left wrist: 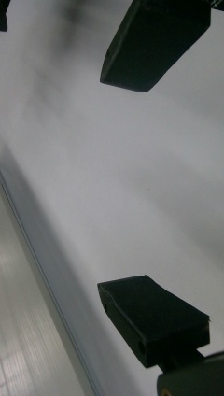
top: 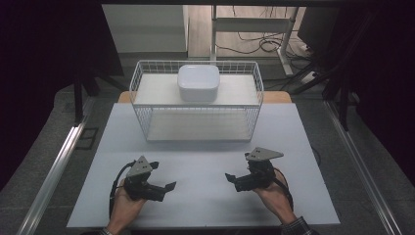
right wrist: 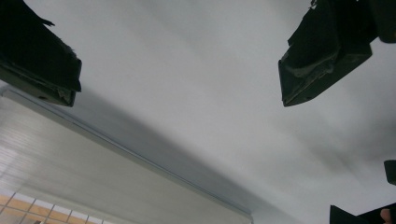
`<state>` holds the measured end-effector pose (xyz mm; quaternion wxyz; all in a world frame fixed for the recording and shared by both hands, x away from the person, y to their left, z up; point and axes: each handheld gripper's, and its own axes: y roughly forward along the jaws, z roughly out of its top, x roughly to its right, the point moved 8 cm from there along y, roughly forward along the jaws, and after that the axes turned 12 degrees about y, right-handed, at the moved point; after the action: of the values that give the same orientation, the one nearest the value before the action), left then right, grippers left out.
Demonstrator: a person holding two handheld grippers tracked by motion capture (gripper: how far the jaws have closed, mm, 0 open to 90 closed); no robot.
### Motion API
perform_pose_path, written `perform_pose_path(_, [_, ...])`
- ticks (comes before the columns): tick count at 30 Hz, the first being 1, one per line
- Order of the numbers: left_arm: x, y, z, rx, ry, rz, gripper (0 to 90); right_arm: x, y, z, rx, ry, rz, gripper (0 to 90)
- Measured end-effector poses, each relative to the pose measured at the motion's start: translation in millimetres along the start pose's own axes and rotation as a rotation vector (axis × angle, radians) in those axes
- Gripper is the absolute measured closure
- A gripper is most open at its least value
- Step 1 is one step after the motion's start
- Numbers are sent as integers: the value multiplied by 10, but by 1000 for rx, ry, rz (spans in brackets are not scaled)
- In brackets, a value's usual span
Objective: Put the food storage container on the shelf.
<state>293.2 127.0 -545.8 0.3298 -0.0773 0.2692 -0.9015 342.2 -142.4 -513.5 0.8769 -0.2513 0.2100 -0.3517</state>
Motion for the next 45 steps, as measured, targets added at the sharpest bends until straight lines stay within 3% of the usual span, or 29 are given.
perform_pose_path(22, [-110,-333,-322,-25,-38,80,29,179,-274,-202,21,4,-65,0])
perform_pose_path(45, [-129,-564,-709,-69,-124,90,25,464,-542,-577,1,62,-151,0])
